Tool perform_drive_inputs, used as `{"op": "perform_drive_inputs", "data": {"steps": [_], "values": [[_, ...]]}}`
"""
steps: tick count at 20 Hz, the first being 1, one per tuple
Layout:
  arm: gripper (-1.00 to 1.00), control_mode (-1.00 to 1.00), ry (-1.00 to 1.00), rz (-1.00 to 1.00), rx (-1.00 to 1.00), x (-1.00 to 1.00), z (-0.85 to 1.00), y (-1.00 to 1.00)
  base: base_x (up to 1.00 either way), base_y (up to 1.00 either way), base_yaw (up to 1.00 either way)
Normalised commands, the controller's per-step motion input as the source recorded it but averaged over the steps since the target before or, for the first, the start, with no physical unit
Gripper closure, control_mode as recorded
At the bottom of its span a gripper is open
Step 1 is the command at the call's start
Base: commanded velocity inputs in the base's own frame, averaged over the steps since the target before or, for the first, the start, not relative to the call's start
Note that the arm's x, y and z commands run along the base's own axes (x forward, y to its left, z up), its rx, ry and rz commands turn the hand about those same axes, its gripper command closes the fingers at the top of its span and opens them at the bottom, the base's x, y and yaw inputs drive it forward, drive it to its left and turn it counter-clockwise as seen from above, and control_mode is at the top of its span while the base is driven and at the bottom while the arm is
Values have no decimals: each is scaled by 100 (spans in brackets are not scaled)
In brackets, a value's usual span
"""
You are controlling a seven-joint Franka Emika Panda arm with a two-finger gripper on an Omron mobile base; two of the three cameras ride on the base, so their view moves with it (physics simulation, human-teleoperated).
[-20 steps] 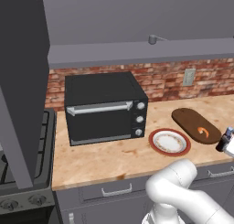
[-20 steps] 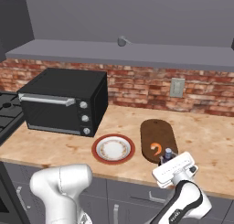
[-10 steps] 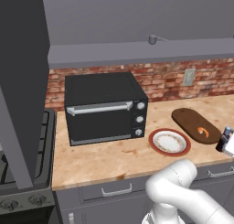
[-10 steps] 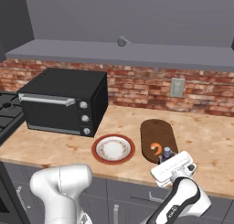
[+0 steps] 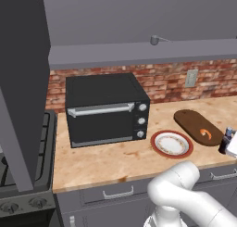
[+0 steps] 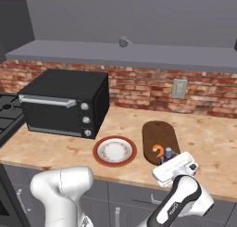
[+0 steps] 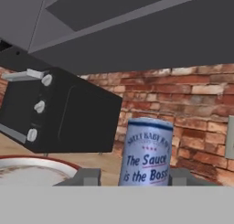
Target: Pick the shrimp from the plate and place it on the cutting board. Then pick the condiment bottle from the cabinet and place it next to the cutting board.
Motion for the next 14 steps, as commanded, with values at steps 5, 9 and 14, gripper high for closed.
{"op": "perform_drive_inputs", "data": {"steps": [5,9,14], "values": [[100,-100,3,0,0,0,-22,3,0,0,0],[100,-100,0,0,0,0,-15,0,0,0,0],[-100,-100,0,0,0,0,-14,3,0,0,0]]}}
